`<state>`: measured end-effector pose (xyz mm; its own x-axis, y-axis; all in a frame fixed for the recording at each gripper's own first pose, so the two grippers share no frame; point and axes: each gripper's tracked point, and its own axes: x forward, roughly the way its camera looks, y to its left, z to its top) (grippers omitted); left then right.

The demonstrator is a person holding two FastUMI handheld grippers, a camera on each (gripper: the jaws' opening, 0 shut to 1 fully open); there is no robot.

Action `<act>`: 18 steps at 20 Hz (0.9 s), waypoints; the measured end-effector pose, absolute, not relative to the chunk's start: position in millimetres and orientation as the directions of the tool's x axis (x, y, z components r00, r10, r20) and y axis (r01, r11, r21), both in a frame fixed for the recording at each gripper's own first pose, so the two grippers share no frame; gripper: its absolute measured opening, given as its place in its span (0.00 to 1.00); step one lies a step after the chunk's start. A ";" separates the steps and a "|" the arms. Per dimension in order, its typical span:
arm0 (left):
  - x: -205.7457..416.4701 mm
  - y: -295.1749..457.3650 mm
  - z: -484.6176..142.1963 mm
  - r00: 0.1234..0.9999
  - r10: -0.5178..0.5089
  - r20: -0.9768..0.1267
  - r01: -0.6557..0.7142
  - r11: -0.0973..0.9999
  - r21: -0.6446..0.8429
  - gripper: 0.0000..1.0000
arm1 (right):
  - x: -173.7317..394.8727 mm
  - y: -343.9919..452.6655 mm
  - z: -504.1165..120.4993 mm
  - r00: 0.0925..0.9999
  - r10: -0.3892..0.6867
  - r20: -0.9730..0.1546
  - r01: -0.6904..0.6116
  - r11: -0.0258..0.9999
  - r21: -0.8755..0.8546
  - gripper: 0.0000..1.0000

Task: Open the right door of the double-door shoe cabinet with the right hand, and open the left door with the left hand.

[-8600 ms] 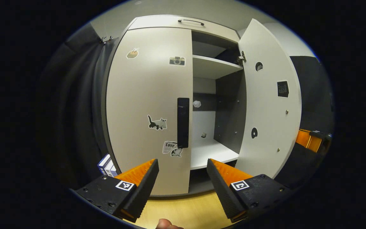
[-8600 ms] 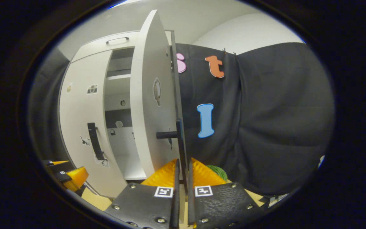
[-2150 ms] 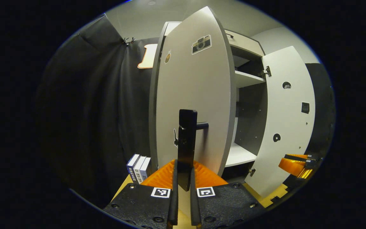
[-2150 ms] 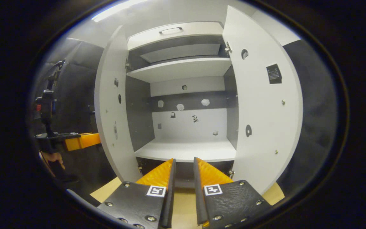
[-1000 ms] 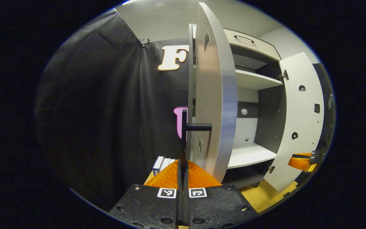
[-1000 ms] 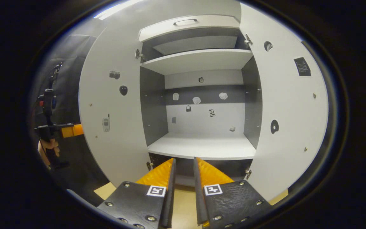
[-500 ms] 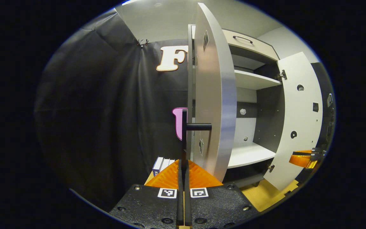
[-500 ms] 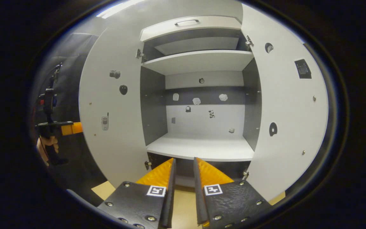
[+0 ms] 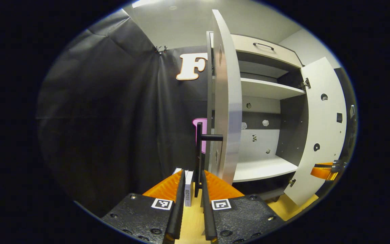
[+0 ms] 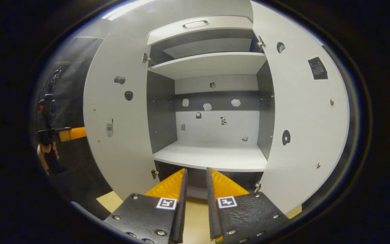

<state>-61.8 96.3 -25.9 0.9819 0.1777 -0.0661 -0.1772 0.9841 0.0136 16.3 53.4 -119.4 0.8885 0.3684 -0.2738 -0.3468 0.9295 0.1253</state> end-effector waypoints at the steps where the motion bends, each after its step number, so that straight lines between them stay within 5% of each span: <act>1: -65.4 96.2 -25.8 0.979 0.192 -0.068 -0.191 0.981 0.027 0.28 | 17.8 52.0 -120.6 0.887 0.371 -0.276 -0.350 0.928 0.126 0.30; 9: -89.5 44.2 -11.3 0.975 0.214 -0.061 -0.215 0.977 -0.007 0.28 | 34.4 27.8 -102.7 0.904 0.339 -0.260 -0.323 0.941 0.101 0.30; 18: -30.2 -53.9 5.2 0.999 0.014 -0.049 -0.014 1.000 0.002 0.28 | 41.4 3.7 -44.1 0.956 0.249 -0.154 -0.247 0.968 0.032 0.30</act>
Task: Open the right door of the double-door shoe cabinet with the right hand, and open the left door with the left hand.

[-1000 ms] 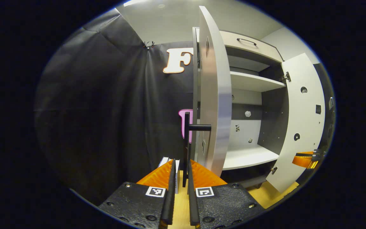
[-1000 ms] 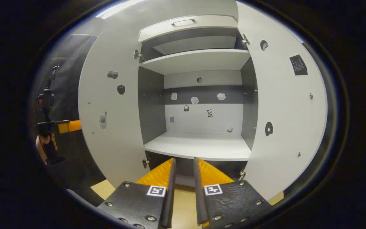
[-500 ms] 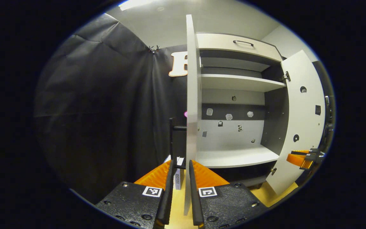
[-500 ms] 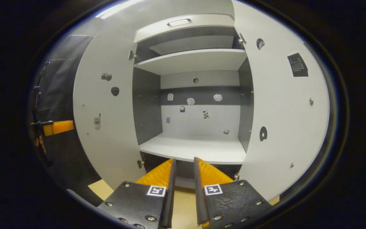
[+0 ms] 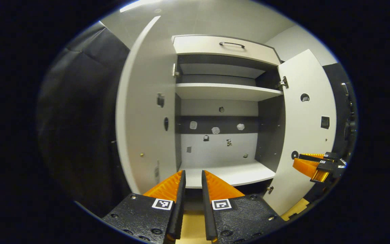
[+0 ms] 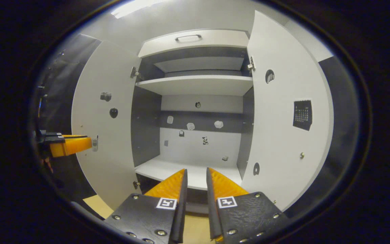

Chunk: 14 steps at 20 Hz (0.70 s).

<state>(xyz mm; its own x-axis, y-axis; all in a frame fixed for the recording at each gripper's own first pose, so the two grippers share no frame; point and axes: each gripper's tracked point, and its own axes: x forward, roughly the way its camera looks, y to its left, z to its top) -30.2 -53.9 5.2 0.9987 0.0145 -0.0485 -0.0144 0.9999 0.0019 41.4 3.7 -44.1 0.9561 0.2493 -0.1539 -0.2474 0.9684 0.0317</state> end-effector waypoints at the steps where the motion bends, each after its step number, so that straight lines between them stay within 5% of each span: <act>1: -21.6 -65.2 8.5 0.999 -0.018 -0.045 0.018 1.000 -0.005 0.28 | 42.0 3.2 -37.4 0.959 0.244 -0.143 -0.241 0.970 0.038 0.29; 8: 26.1 -110.7 34.8 0.991 -0.128 -0.024 0.127 0.990 -0.057 0.34 | 52.9 -18.7 13.3 0.991 0.123 -0.061 -0.119 0.990 0.074 0.29; 11: 37.2 -114.2 44.4 0.991 -0.130 -0.007 0.129 0.990 -0.048 0.28 | 57.9 -22.1 28.5 0.996 0.083 -0.029 -0.080 0.992 0.096 0.43; 12: 39.3 -116.5 46.5 0.991 -0.133 0.001 0.133 0.990 -0.038 0.31 | 58.3 -22.3 31.9 0.997 0.074 -0.018 -0.071 0.992 0.101 0.52; 13: 40.5 -119.6 48.9 0.990 -0.141 0.004 0.141 0.989 -0.031 0.46 | 58.9 -20.6 34.7 0.998 0.068 -0.010 -0.067 0.992 0.105 0.55; 14: 41.9 -122.5 49.6 0.988 -0.151 0.009 0.152 0.988 -0.026 0.60 | 60.4 -18.6 34.6 0.998 0.064 -0.011 -0.063 0.992 0.106 0.75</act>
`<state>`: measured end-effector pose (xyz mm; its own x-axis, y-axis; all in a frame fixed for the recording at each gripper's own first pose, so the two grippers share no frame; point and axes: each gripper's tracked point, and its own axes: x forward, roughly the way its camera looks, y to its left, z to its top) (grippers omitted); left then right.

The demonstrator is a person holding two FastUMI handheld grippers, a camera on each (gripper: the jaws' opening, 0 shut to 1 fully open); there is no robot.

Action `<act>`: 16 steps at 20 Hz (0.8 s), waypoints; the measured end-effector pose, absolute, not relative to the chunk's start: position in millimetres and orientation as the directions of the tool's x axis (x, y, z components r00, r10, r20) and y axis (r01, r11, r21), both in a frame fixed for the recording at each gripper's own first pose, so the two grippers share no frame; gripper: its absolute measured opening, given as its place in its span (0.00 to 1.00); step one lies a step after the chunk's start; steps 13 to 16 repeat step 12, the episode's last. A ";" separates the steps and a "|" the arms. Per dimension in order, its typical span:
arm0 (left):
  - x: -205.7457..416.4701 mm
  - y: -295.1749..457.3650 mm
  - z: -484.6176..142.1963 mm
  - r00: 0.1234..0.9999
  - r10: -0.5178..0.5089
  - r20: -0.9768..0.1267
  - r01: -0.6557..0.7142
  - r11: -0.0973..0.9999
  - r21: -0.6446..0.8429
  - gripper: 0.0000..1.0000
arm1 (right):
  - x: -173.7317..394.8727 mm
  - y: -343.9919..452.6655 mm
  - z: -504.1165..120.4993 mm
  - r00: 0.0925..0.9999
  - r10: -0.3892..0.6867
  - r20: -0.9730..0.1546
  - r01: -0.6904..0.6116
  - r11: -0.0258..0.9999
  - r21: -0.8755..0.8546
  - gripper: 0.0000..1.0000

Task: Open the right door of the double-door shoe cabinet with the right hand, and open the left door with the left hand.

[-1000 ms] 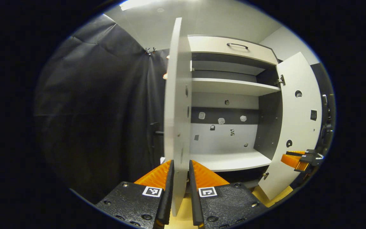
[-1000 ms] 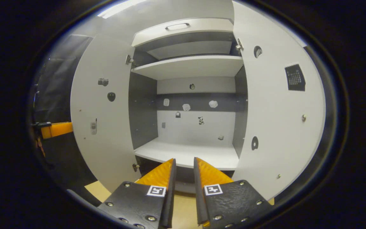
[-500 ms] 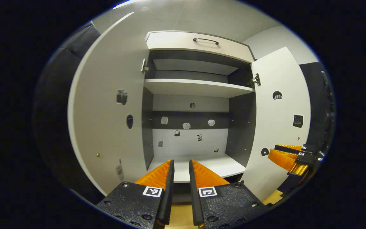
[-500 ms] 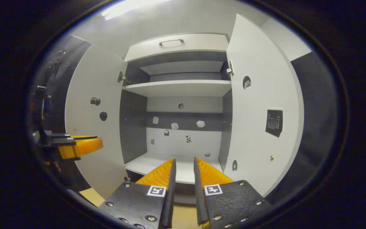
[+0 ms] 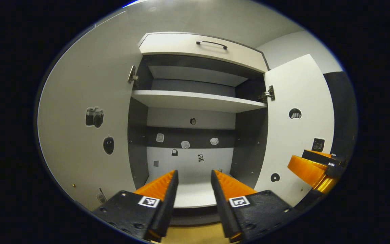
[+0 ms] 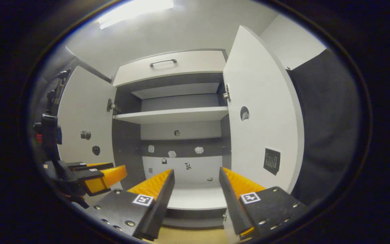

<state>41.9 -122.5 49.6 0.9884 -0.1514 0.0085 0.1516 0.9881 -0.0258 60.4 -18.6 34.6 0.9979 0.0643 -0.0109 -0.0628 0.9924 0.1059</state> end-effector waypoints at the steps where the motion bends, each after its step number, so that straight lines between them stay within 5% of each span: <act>1: 43.8 -123.1 52.0 0.988 -0.155 0.014 0.155 0.988 -0.025 0.74 | 60.6 -16.9 33.9 0.998 0.066 -0.013 -0.064 0.992 0.106 0.80; 2: 42.9 -120.8 53.3 0.989 -0.143 0.020 0.144 0.989 -0.027 0.89 | 62.1 -13.3 32.7 0.997 0.069 -0.020 -0.066 0.992 0.108 0.94; 4: 43.5 -120.1 57.2 0.990 -0.134 0.038 0.135 0.990 -0.030 0.98 | 65.6 -9.6 31.8 0.998 0.067 -0.021 -0.064 0.992 0.107 0.93; 16: 45.4 -117.7 64.9 0.989 -0.130 0.072 0.131 0.991 -0.015 0.96 | 73.1 -5.0 31.0 0.998 0.058 -0.016 -0.055 0.991 0.122 0.93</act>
